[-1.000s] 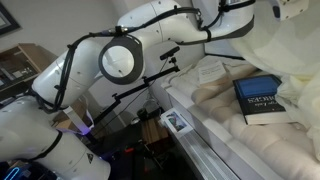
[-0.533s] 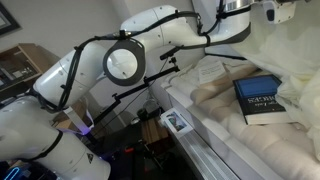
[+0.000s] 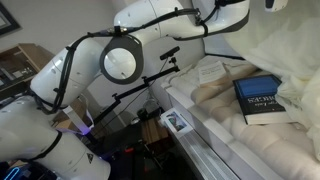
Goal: Draw the curtain to the right
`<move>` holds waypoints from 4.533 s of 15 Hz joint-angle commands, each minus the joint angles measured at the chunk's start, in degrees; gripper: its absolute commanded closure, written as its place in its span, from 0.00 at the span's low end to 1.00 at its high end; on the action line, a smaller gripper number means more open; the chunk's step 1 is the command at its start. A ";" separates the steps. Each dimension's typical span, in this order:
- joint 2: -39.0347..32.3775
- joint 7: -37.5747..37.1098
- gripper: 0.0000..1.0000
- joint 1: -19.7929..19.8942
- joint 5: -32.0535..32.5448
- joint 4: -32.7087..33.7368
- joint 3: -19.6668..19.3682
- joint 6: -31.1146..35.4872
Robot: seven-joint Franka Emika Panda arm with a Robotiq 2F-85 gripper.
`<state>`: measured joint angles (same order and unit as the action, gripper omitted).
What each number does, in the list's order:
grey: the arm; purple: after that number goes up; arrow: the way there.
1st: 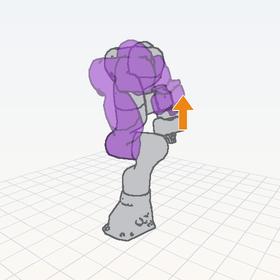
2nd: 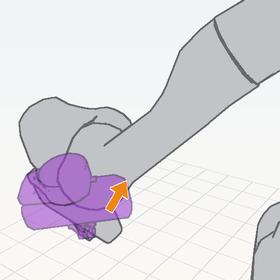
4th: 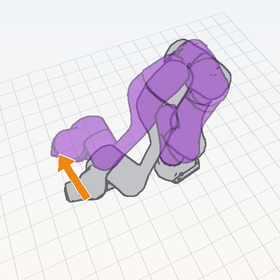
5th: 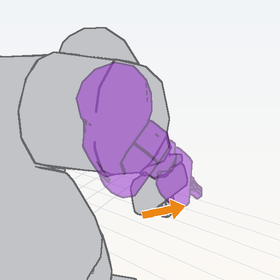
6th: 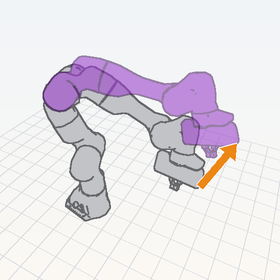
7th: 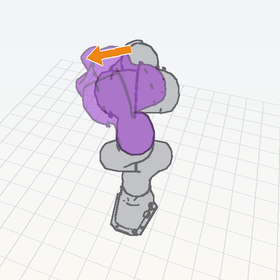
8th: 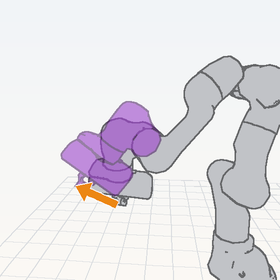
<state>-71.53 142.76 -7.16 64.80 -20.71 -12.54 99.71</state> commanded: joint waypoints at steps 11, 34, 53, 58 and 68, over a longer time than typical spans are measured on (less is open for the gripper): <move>-1.73 -7.31 0.00 -0.73 7.69 -0.10 -2.74 11.46; -1.42 -12.76 0.00 1.02 7.83 -1.26 0.70 24.83; 2.36 7.44 0.00 13.03 0.42 -23.44 31.93 76.90; 5.09 6.51 0.00 19.43 19.65 -34.40 47.93 78.77; 16.92 6.58 0.00 36.51 46.17 -58.30 58.34 98.62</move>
<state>-60.78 149.34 20.11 99.65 -67.68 35.79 198.54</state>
